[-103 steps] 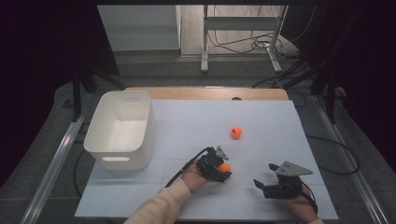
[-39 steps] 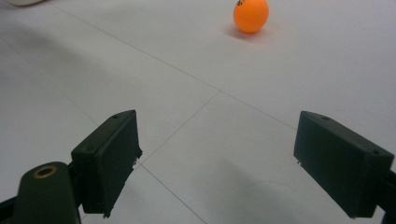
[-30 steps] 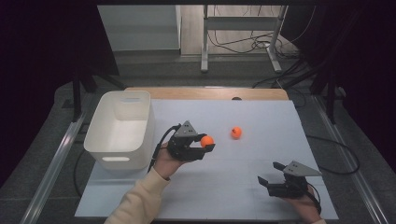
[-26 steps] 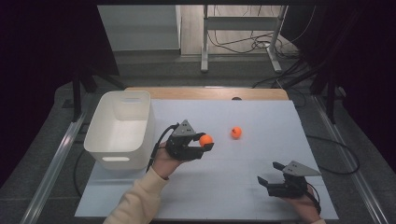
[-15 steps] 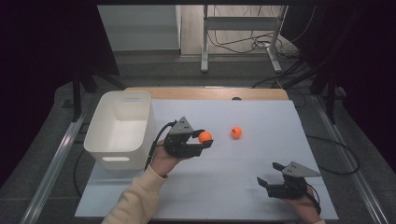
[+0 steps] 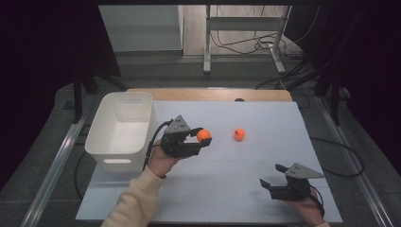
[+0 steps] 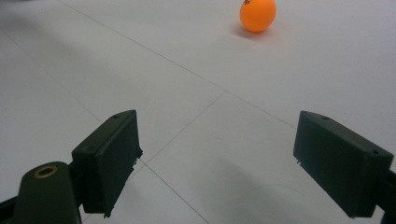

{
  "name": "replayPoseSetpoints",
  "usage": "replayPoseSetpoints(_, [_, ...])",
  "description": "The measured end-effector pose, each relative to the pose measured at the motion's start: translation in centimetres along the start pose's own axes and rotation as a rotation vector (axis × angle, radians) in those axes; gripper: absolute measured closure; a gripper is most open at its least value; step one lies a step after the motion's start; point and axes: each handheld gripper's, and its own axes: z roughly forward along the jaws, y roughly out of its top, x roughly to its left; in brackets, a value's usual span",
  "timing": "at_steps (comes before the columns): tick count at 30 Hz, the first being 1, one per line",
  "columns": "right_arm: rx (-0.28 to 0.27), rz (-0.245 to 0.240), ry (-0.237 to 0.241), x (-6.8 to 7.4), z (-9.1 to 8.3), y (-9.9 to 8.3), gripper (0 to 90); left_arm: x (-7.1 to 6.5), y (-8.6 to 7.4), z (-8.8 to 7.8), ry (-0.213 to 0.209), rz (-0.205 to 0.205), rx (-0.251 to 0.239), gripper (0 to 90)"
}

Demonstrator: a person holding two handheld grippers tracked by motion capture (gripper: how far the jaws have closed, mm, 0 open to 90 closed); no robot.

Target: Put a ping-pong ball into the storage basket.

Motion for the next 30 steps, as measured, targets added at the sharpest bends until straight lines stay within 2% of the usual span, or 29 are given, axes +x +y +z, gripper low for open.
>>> replayPoseSetpoints(13, [-0.008,-0.001,0.008,0.0,0.1,0.2,15.0,0.6,-0.1,-0.9,0.026,-0.009,-0.018,50.3])
replayPoseSetpoints(30, [-0.009,-0.004,0.008,0.0,0.1,0.2,14.9,1.8,0.4,-3.3,0.065,-0.024,-0.074,50.2])
